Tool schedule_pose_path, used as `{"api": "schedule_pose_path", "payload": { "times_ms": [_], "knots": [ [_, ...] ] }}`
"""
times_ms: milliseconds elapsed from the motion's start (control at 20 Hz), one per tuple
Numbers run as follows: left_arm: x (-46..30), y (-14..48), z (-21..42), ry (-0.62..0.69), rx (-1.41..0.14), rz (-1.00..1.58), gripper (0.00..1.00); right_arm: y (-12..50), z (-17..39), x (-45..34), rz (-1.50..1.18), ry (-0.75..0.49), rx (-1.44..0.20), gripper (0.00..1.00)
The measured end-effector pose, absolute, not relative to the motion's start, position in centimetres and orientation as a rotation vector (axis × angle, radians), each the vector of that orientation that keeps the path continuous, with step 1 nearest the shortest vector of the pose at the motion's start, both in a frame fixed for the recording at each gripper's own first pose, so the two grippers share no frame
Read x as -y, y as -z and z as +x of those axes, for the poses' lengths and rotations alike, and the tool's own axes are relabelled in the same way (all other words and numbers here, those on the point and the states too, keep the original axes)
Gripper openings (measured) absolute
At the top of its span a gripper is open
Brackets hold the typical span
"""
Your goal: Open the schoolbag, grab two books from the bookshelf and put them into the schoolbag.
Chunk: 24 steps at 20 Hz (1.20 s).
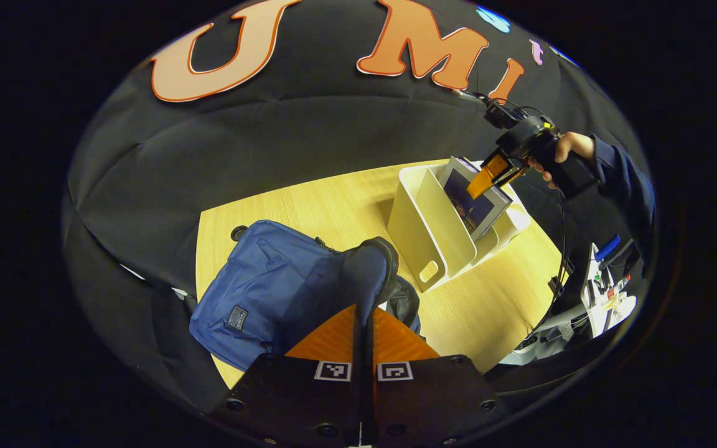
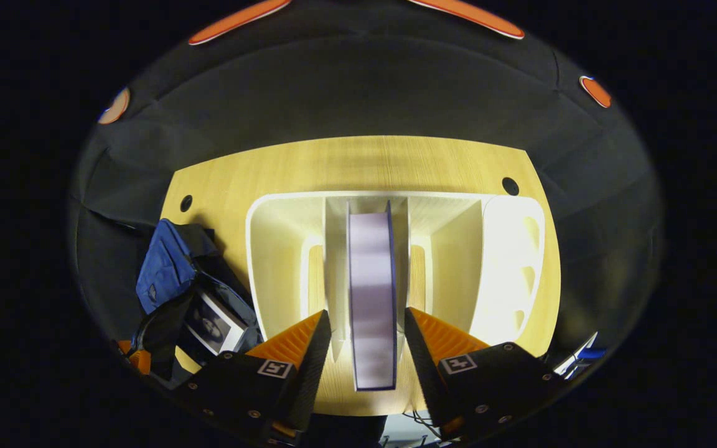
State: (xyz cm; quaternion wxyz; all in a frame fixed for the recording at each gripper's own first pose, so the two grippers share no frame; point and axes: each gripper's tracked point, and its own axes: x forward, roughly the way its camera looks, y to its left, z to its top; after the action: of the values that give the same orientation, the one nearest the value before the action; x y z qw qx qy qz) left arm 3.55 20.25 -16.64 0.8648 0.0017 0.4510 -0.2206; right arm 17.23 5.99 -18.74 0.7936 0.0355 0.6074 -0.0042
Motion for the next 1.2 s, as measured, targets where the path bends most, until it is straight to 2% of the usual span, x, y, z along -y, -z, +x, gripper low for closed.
{"api": "schedule_pose_path", "payload": {
  "times_ms": [100,150,200,500,950,1200],
  "knots": [
    [-20.2,16.9,3.5,0.462,-0.949,-0.004,0.01,19.1,17.4,-6.1,0.102,0.011,-1.332,0.65],
    [-20.1,16.8,3.5,0.462,-0.949,-0.008,0.01,19.2,17.6,-5.8,0.119,0.025,-1.342,0.42],
    [-20.1,17.0,3.4,0.461,-0.953,-0.012,0.01,19.0,17.4,-5.9,0.133,0.035,-1.357,0.38],
    [-20.1,17.1,3.5,0.461,-0.952,-0.024,0.01,16.4,16.8,-5.2,0.166,0.024,-1.348,0.32],
    [-19.9,17.0,3.4,0.463,-0.946,-0.03,0.01,6.2,13.2,-3.5,0.222,-0.053,-1.217,0.32],
    [-19.9,16.8,3.4,0.463,-0.946,-0.019,0.01,3.1,10.7,-3.4,0.304,-0.103,-1.132,0.32]
  ]
}}
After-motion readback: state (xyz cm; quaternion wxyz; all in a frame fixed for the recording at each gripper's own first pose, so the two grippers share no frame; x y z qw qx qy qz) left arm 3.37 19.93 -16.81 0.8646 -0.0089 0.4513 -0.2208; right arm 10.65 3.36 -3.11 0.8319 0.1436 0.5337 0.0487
